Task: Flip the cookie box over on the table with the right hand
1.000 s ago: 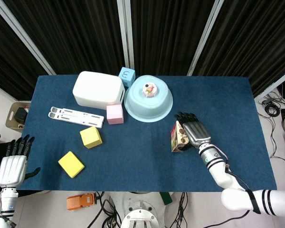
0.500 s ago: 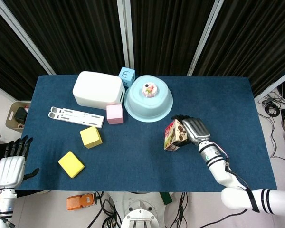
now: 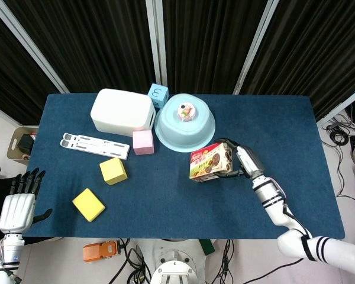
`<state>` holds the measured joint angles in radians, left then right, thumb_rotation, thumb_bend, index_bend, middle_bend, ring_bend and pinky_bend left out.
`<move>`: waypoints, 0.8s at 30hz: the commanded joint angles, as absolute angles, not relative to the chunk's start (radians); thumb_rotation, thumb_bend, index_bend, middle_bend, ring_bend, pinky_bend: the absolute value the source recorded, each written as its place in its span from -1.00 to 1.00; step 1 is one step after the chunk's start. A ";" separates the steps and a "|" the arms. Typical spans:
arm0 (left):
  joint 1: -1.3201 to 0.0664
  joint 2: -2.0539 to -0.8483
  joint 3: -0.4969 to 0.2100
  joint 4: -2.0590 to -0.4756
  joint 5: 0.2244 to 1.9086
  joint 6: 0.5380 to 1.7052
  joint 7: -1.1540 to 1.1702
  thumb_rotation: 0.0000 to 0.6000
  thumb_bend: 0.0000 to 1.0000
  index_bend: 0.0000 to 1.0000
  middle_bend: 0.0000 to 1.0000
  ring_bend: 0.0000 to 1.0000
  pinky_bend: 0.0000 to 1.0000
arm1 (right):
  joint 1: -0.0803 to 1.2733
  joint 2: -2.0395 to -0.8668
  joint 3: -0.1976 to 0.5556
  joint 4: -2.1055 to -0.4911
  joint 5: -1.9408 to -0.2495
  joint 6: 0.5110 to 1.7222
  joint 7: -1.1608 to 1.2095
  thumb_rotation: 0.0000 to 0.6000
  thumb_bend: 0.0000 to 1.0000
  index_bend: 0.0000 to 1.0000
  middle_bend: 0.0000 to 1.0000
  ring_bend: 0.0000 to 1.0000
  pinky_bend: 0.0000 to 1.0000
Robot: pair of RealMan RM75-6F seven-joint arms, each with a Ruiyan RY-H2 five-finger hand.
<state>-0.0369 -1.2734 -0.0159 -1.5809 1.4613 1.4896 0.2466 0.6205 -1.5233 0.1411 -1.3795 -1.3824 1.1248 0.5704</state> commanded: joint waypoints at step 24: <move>-0.047 -1.281 -0.018 -1.577 1.457 1.476 0.246 1.00 -0.74 -1.00 -1.00 -1.00 -1.00 | 0.525 -1.763 -0.039 -0.788 -1.624 1.245 1.023 0.91 -0.50 -1.00 -1.00 -1.00 -1.00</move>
<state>-0.0469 -1.2806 -0.0177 -1.5770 1.4571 1.4765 0.2464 0.5377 -1.8052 -0.0195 -0.7453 -1.6188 1.2630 1.0640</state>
